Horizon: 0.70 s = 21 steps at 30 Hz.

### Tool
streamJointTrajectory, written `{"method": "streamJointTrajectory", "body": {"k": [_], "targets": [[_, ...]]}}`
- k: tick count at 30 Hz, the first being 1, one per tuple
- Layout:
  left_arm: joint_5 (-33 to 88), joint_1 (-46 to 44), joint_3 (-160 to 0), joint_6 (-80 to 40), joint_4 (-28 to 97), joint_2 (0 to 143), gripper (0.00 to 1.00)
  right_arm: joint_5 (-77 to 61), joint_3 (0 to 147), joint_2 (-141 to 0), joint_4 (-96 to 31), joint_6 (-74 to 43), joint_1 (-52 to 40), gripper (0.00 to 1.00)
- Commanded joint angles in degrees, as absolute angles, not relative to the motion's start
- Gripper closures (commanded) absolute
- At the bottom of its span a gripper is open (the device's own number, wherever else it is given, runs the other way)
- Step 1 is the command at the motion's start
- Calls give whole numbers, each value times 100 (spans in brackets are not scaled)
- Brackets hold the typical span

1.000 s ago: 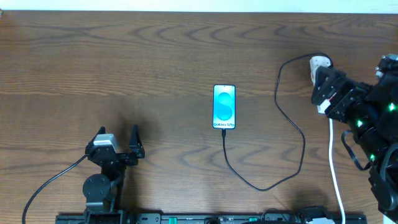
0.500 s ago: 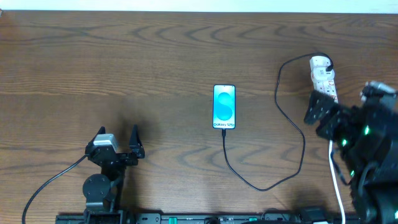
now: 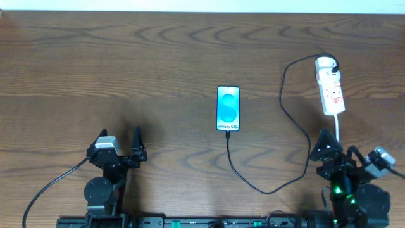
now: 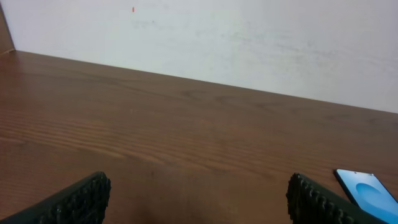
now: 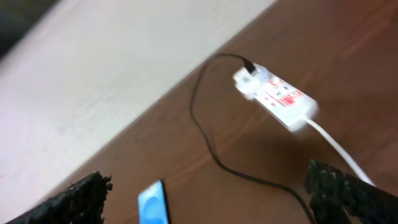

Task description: Plug charger to phone and switch on socket

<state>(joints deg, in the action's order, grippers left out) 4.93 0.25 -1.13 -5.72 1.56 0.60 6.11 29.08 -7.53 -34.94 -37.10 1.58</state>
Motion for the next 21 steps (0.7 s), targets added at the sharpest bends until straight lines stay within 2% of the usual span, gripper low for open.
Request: {"method": "streamJointTrajectory", "body": {"k": [1, 10, 16, 21], "targets": [[550, 8, -27, -515, 362, 21, 9, 473, 2410, -327, -2888, -3846, 207, 1], [550, 8, -27, -515, 362, 23, 10, -1007, 1162, -102, 663, -2154, 204, 1], [550, 8, -27, -515, 362, 21, 9, -972, 718, -27, 1057, -1616, 174, 1], [550, 8, -27, -515, 364, 21, 9, -836, 460, -27, 1105, -1599, 172, 1]]}}
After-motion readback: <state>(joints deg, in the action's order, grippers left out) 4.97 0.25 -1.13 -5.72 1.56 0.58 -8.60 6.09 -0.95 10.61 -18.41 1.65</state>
